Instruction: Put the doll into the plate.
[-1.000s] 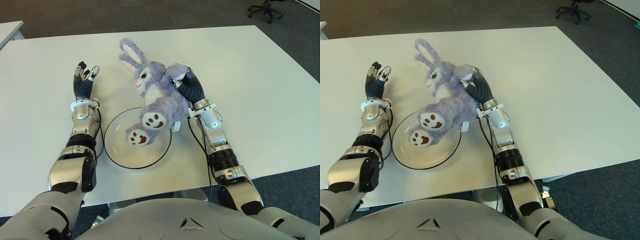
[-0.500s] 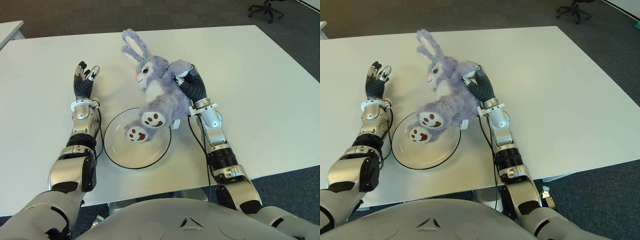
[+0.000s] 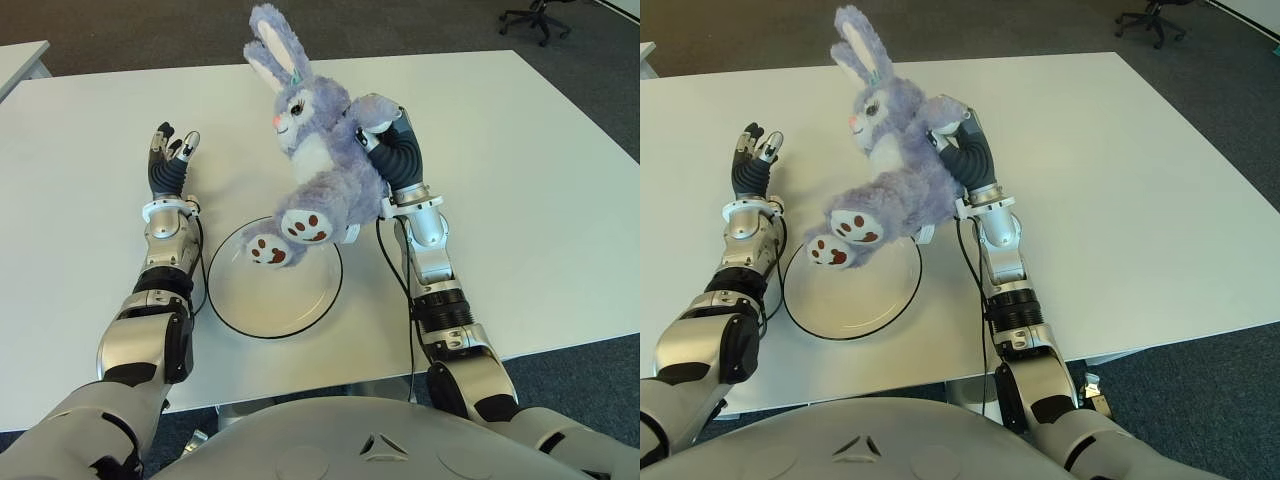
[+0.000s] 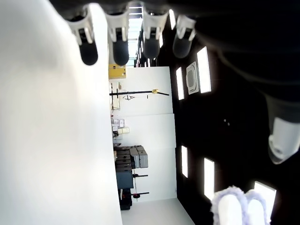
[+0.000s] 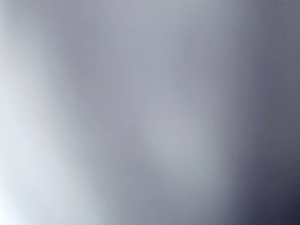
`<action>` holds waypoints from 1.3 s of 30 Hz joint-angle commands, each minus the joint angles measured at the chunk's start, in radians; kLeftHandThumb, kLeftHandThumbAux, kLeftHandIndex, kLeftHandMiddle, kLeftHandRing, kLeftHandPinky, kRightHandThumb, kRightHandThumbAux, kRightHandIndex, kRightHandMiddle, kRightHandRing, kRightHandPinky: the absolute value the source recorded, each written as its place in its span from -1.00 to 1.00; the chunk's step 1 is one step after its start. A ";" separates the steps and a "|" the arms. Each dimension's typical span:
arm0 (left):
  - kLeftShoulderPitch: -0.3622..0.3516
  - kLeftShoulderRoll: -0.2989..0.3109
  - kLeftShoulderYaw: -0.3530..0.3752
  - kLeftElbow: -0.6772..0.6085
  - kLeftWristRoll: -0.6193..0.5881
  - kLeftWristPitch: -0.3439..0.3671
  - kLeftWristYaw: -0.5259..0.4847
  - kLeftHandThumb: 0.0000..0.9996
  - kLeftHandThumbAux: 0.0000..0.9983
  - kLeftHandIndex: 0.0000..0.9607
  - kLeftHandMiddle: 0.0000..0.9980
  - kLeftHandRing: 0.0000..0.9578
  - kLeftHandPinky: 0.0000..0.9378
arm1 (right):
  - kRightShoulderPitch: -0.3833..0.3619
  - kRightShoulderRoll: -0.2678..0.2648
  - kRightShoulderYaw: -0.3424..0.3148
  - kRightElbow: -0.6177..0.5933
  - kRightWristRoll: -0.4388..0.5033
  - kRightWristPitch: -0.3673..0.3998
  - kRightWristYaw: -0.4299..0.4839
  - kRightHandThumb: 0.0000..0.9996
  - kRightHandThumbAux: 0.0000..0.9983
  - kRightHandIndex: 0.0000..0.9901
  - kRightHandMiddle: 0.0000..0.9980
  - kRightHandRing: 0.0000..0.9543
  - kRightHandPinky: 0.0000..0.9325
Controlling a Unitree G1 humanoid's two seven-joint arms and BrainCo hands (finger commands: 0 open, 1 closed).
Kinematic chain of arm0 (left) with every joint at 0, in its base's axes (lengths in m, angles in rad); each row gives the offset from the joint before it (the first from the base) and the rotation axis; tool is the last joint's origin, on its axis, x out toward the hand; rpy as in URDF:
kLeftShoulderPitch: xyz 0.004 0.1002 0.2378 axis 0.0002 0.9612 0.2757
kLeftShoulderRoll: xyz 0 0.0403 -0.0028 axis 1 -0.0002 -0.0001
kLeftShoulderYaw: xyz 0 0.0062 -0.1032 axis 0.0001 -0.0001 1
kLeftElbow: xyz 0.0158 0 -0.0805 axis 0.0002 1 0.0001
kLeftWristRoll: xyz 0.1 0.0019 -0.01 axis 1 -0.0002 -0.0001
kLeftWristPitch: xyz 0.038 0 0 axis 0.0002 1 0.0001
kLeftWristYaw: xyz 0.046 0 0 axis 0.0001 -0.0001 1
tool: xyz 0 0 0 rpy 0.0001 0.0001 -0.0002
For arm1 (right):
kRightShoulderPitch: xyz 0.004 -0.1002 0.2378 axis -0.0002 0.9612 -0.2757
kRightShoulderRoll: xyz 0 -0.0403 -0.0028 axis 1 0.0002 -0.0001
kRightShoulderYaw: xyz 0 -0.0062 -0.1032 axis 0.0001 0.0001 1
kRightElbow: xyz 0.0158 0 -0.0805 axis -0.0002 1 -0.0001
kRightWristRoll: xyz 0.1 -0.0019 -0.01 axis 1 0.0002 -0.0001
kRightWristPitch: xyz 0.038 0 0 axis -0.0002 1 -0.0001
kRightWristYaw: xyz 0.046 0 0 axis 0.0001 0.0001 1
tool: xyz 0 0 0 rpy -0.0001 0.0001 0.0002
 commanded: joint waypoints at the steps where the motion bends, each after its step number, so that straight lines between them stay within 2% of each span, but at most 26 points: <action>1: 0.108 -0.074 -0.014 0.101 0.011 0.073 0.014 -1.00 0.05 -1.00 -0.87 -0.80 -0.75 | -0.016 0.010 -0.010 -0.011 0.021 -0.014 -0.005 0.71 0.33 -0.14 0.21 0.59 0.59; 19: 0.114 -0.073 -0.017 0.100 0.012 0.074 0.016 -1.00 0.04 -1.00 -0.87 -0.81 -0.76 | -0.050 0.010 -0.020 -0.034 0.002 -0.042 -0.024 0.71 0.33 -0.15 0.21 0.50 0.53; 26: 0.113 -0.074 -0.017 0.101 0.012 0.075 0.013 -1.00 0.04 -1.00 -0.88 -0.82 -0.77 | -0.061 0.009 -0.019 -0.060 -0.007 -0.031 -0.031 0.71 0.33 -0.14 0.21 0.50 0.55; 31: 0.112 -0.074 -0.020 0.103 0.015 0.075 0.013 -1.00 0.02 -1.00 -0.89 -0.83 -0.78 | -0.061 0.008 -0.012 -0.084 0.021 -0.013 -0.009 0.71 0.33 -0.14 0.21 0.49 0.53; 38: 0.115 -0.079 -0.020 0.096 0.021 0.075 0.020 -1.00 0.02 -1.00 -0.89 -0.83 -0.78 | -0.053 0.006 -0.004 -0.107 -0.005 -0.002 -0.013 0.70 0.34 -0.14 0.23 0.54 0.67; 39: 0.115 -0.079 -0.020 0.096 0.021 0.075 0.020 -1.00 0.02 -1.00 -0.89 -0.83 -0.77 | -0.053 0.007 -0.003 -0.107 -0.012 -0.002 -0.017 0.70 0.33 -0.11 0.04 0.55 0.68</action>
